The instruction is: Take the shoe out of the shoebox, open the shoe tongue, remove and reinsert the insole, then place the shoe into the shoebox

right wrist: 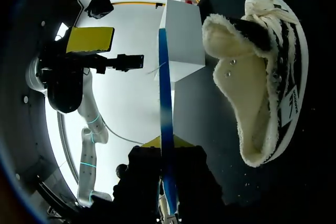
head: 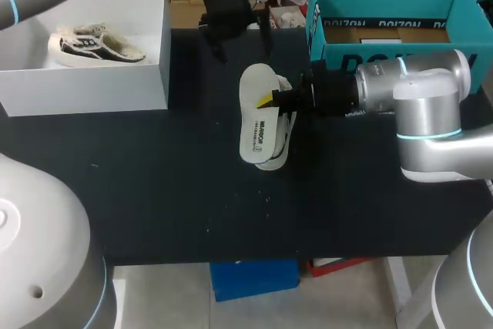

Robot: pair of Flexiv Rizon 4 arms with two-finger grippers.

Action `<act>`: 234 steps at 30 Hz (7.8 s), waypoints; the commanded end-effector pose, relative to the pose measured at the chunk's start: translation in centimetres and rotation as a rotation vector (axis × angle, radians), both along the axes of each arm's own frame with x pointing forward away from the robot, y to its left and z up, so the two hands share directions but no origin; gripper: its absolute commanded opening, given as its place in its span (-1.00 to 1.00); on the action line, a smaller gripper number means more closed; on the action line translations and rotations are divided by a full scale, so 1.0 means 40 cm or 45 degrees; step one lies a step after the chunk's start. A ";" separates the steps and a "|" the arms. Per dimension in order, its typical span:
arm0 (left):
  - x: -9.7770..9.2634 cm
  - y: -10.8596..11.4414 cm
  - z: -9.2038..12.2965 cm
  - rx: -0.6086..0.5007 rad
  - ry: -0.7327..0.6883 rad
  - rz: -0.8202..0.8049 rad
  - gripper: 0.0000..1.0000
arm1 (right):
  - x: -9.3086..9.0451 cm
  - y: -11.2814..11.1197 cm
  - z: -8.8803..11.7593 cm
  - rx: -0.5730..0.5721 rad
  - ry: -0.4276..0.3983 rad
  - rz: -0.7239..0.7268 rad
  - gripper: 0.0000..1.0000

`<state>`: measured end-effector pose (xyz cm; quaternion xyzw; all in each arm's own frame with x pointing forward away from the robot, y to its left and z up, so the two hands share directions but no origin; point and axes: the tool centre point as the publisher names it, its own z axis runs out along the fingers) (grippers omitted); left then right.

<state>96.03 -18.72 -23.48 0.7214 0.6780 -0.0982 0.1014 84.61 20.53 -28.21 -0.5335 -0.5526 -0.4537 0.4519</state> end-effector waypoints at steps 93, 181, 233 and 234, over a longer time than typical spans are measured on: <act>-0.394 0.078 0.005 -1.098 0.195 0.234 1.00 | -0.001 0.004 0.001 -0.004 0.001 -0.004 -1.00; -0.286 -0.012 -0.128 -1.631 -0.174 -0.086 -0.61 | -0.001 0.004 0.001 -0.004 0.001 -0.004 -1.00; -0.452 0.071 -0.172 -1.104 0.241 0.022 -1.00 | -0.104 -0.264 0.007 -0.321 0.025 -0.308 1.00; -0.454 0.074 -0.172 -1.071 0.248 0.017 -1.00 | -0.108 -0.270 0.008 -0.331 0.027 -0.314 1.00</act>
